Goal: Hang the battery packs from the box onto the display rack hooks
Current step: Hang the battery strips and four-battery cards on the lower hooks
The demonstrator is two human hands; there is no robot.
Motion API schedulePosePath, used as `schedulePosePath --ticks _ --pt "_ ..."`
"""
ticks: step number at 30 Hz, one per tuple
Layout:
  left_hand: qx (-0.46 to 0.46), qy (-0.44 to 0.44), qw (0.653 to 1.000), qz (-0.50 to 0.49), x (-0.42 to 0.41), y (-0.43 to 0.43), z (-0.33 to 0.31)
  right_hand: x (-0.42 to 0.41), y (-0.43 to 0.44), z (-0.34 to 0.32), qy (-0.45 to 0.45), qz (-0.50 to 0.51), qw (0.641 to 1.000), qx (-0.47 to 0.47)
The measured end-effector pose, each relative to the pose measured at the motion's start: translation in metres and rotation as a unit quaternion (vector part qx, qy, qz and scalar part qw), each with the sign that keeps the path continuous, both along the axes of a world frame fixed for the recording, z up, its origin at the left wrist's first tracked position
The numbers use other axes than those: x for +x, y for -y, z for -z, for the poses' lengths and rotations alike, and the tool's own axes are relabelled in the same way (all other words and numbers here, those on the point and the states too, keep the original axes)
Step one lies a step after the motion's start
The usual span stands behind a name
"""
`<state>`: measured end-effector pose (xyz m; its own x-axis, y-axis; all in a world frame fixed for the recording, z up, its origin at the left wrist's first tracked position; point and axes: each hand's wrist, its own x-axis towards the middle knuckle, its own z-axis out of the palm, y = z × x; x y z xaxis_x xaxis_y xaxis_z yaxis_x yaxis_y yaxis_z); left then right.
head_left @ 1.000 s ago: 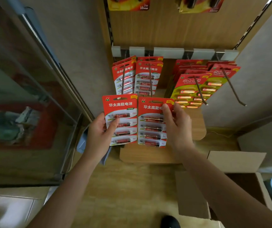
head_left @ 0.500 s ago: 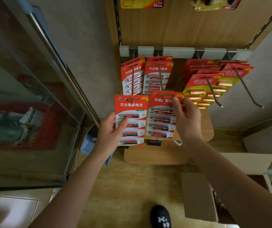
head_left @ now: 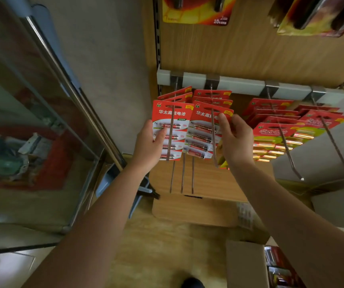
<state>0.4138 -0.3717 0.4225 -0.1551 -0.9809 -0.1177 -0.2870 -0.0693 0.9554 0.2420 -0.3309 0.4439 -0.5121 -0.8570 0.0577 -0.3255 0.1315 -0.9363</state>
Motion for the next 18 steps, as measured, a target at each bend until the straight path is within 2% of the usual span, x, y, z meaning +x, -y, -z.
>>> schedulePosePath --ticks 6,10,12,14,18 --pt "-0.009 0.007 1.0 -0.017 -0.009 0.017 0.011 -0.006 0.012 0.005 0.04 -0.008 0.999 0.016" --pt "-0.065 0.145 0.985 -0.062 -0.005 0.016 0.019 -0.005 0.001 0.009 0.095 0.01 0.995 0.039" --pt "-0.064 0.205 0.973 -0.085 -0.001 0.0 0.018 -0.003 -0.013 0.014 0.096 0.013 0.994 0.049" --pt "-0.049 0.231 0.967 -0.092 0.003 -0.023 0.019 0.0 -0.032 0.022 0.086 0.018 0.993 0.073" --pt "-0.029 0.275 0.96 -0.048 0.008 -0.074 0.036 0.006 -0.087 0.046 0.071 -0.009 0.99 0.121"
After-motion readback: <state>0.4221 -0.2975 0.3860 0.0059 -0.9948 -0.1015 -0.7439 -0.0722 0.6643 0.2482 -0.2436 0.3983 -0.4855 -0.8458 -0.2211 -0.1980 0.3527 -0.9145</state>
